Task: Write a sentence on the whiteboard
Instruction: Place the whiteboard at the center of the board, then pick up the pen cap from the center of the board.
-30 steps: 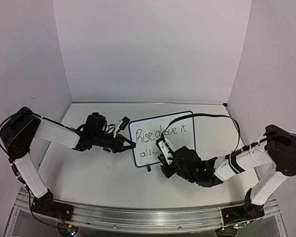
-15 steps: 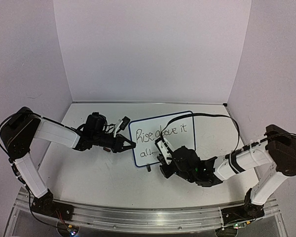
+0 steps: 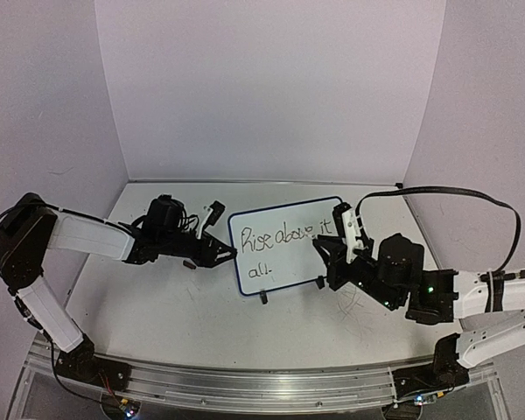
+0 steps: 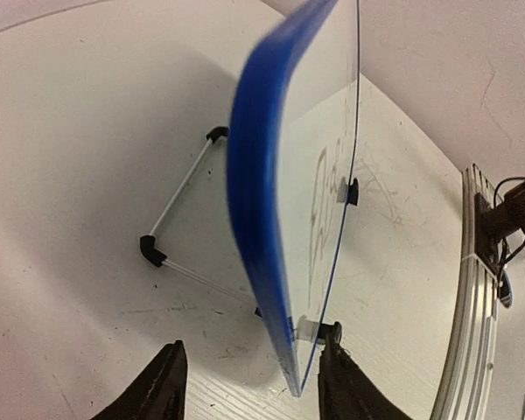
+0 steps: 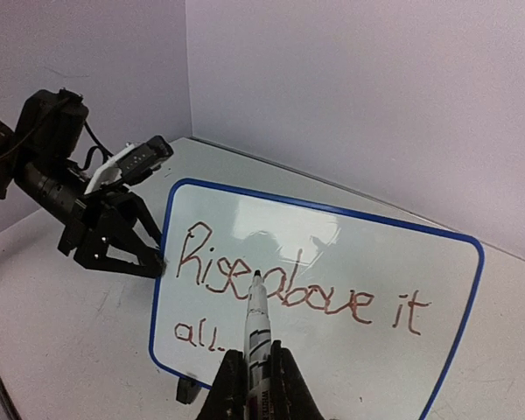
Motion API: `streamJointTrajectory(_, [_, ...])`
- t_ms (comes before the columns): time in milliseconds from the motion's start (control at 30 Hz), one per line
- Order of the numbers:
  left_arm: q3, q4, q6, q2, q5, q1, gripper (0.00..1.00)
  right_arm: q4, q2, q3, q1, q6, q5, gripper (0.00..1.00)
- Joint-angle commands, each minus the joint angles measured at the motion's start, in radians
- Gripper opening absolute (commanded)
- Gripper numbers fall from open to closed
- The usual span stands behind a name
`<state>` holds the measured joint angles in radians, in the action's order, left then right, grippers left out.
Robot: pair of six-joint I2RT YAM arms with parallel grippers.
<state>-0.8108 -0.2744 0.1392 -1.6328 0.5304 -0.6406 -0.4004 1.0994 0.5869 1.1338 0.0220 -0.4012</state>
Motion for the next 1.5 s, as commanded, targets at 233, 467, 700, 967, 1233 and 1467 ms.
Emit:
streamJointTrajectory(233, [0.152, 0.069, 0.172, 0.376, -0.224, 0.006, 0.63, 0.228, -0.127, 0.083, -0.003, 0.044, -0.174, 0.00])
streamJointTrajectory(467, [0.158, 0.363, 0.473, 0.452, -0.536, 0.009, 0.66, 0.274, -0.086, 0.138, -0.003, 0.059, -0.162, 0.00])
streamJointTrajectory(700, [-0.043, 0.578, 0.579, 0.248, -0.628, 0.016, 0.66, 0.298, -0.012, 0.205, -0.002, 0.050, -0.074, 0.00])
streamJointTrajectory(967, [-0.188, 0.614, 0.648, -0.017, -0.596, 0.019, 0.60, 0.304, -0.005, 0.199, -0.001, 0.095, -0.048, 0.00])
streamJointTrajectory(1233, [-0.244, 0.640, 0.786, -0.125, -0.653, 0.022, 0.57, 0.289, -0.036, 0.151, -0.001, 0.095, -0.058, 0.00])
streamJointTrajectory(1467, [-0.317, 0.715, 0.875, -0.210, -0.720, 0.022, 0.48, 0.249, -0.036, 0.114, -0.001, 0.087, -0.061, 0.00])
